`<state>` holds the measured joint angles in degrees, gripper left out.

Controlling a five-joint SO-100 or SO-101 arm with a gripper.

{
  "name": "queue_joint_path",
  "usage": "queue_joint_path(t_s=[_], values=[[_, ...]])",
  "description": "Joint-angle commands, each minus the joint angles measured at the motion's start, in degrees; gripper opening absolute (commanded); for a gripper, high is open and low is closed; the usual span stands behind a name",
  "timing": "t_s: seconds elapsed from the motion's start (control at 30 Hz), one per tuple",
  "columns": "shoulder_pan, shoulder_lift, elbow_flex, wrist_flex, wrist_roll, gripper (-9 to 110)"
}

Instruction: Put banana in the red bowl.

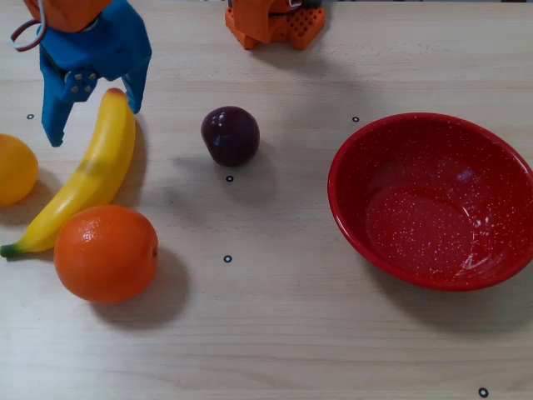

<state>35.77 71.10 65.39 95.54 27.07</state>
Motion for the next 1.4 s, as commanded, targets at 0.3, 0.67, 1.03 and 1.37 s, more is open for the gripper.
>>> queue_joint_path(t_s=[0.3, 0.67, 1.03, 1.37], values=[[-0.4, 1.5, -5.4, 2.1, 6.8, 35], [-1.4, -4.2, -9.6, 0.2, 11.6, 35], [-2.1, -8.2, -12.0, -3.1, 13.4, 34], [-2.9, -10.5, -11.9, -5.2, 14.2, 34]])
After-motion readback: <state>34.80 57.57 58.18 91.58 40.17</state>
